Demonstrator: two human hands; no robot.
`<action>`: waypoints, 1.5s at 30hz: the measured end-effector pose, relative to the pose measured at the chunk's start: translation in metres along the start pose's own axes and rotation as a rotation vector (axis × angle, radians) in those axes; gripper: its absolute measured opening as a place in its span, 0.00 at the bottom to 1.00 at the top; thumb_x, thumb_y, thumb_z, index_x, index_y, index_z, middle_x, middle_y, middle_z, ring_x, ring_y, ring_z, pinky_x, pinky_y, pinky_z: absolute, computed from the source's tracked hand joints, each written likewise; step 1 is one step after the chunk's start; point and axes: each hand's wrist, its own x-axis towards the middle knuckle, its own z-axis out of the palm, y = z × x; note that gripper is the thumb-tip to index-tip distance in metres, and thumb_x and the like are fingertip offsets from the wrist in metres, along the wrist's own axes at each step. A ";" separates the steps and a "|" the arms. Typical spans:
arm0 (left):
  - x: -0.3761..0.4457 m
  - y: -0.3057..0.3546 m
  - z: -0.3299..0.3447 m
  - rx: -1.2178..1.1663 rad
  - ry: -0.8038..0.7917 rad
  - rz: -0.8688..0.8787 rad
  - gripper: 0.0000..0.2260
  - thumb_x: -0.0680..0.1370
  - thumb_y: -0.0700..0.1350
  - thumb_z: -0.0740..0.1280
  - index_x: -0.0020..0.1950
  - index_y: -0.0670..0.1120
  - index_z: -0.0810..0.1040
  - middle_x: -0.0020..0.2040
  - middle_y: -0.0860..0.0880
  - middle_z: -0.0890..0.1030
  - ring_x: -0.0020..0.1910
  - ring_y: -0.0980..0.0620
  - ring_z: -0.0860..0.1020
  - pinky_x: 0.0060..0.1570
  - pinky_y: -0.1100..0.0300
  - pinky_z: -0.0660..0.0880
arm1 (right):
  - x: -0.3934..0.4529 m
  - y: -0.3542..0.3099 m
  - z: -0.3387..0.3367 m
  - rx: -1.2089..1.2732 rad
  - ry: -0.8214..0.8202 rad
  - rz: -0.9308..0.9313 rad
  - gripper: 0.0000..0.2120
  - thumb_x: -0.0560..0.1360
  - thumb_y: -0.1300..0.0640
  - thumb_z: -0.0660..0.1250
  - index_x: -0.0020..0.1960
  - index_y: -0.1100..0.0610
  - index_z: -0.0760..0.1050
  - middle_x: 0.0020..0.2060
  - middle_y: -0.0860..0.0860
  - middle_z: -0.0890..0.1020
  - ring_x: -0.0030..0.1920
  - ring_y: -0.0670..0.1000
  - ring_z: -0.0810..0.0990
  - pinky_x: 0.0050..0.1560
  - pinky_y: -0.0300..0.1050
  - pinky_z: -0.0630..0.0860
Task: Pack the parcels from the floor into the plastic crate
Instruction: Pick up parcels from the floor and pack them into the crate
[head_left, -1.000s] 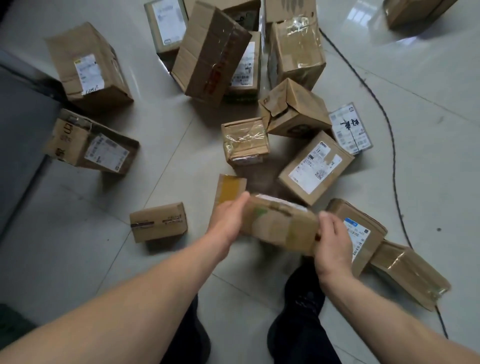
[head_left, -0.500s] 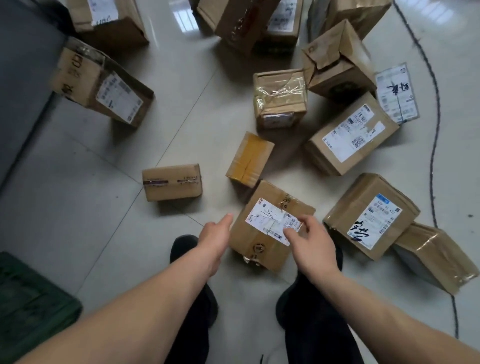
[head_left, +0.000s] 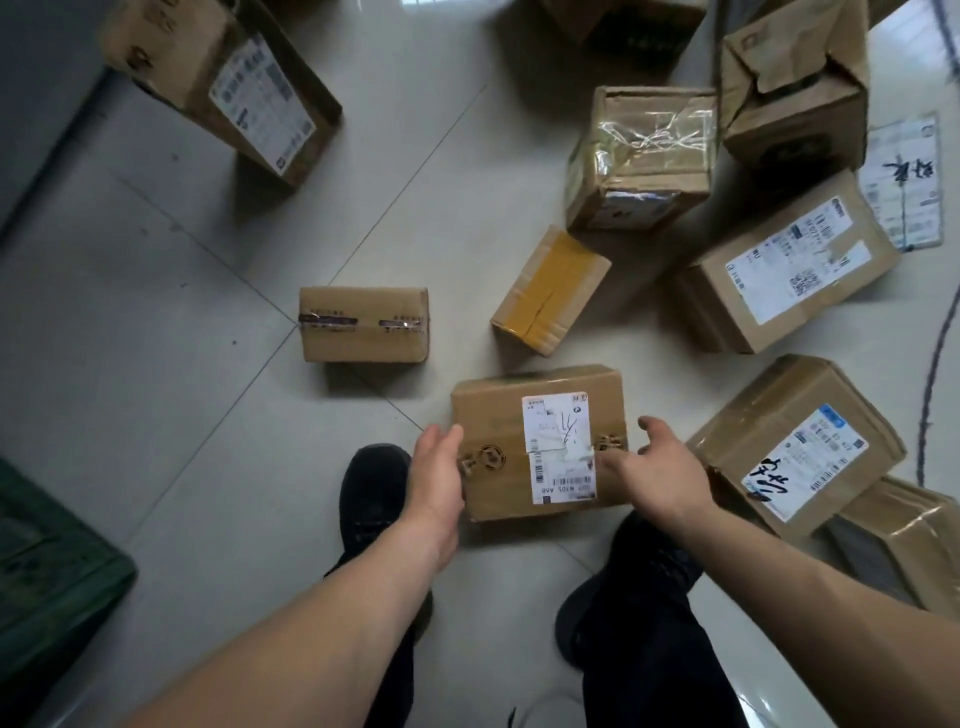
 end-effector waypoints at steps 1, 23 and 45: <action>0.003 0.003 -0.004 0.044 -0.016 -0.001 0.20 0.82 0.54 0.59 0.73 0.51 0.67 0.57 0.54 0.78 0.49 0.60 0.74 0.44 0.59 0.70 | -0.002 -0.001 0.005 0.035 -0.006 0.018 0.33 0.75 0.51 0.69 0.77 0.56 0.62 0.65 0.57 0.77 0.62 0.59 0.77 0.61 0.51 0.72; -0.227 0.142 -0.121 0.128 -0.057 0.314 0.16 0.79 0.62 0.61 0.55 0.52 0.78 0.53 0.54 0.82 0.48 0.59 0.78 0.44 0.58 0.74 | -0.234 -0.130 -0.088 0.315 0.207 -0.171 0.22 0.76 0.45 0.67 0.66 0.52 0.71 0.52 0.49 0.77 0.50 0.50 0.75 0.54 0.51 0.73; -0.596 0.187 -0.357 -0.311 0.329 0.799 0.20 0.80 0.63 0.54 0.52 0.53 0.81 0.47 0.52 0.84 0.50 0.51 0.81 0.47 0.58 0.75 | -0.619 -0.331 -0.149 0.254 0.024 -0.941 0.18 0.79 0.44 0.65 0.64 0.54 0.70 0.44 0.47 0.77 0.40 0.50 0.82 0.40 0.51 0.83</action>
